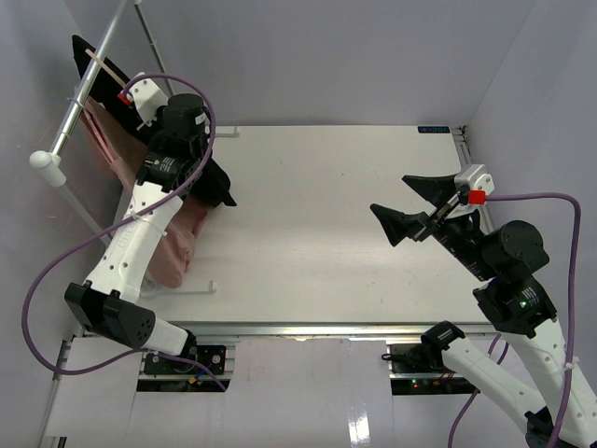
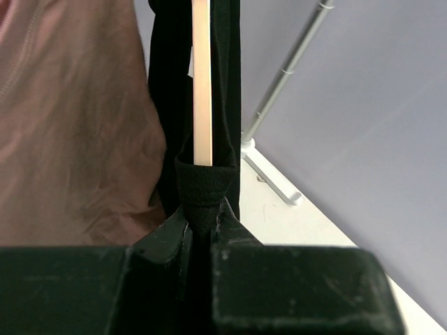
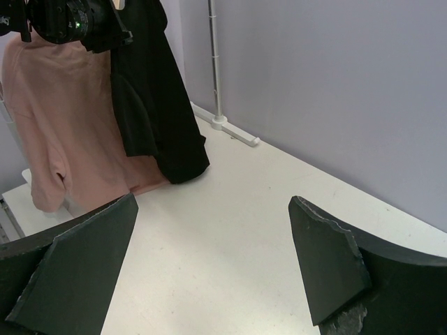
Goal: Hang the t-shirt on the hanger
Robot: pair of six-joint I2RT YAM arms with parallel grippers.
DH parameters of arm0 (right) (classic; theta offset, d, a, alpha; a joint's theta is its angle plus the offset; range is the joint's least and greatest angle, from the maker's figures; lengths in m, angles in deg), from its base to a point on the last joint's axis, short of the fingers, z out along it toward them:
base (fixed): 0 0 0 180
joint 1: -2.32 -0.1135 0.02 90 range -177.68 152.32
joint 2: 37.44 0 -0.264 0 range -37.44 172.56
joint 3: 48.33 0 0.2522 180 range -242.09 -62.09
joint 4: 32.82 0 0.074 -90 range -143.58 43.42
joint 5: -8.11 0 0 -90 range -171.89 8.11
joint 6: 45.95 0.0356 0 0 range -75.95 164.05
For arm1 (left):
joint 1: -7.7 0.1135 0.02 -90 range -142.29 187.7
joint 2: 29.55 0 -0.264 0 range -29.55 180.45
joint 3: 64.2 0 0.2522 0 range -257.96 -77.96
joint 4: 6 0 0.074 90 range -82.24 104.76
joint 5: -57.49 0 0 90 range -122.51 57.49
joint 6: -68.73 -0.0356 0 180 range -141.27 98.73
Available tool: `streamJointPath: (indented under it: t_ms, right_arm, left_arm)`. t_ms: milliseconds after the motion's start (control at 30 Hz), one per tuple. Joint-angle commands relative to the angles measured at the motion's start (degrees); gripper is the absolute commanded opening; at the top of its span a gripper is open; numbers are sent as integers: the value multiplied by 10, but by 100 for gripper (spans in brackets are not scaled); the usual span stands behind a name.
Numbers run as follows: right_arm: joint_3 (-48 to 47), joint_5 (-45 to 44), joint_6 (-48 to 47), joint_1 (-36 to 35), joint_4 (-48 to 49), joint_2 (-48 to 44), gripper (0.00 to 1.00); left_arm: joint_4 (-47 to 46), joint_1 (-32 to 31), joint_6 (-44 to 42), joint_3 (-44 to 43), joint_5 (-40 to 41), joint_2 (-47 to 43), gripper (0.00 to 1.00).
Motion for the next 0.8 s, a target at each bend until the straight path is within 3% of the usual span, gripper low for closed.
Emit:
streamJointPath:
  t_ms: [0, 767]
  right_arm:
    - [0, 6, -6, 0, 13, -4, 96]
    - [3, 8, -7, 0, 12, -14, 96]
  left_arm:
    - [6, 22, 25, -6, -36, -13, 0]
    - [31, 70, 66, 7, -110, 15, 0]
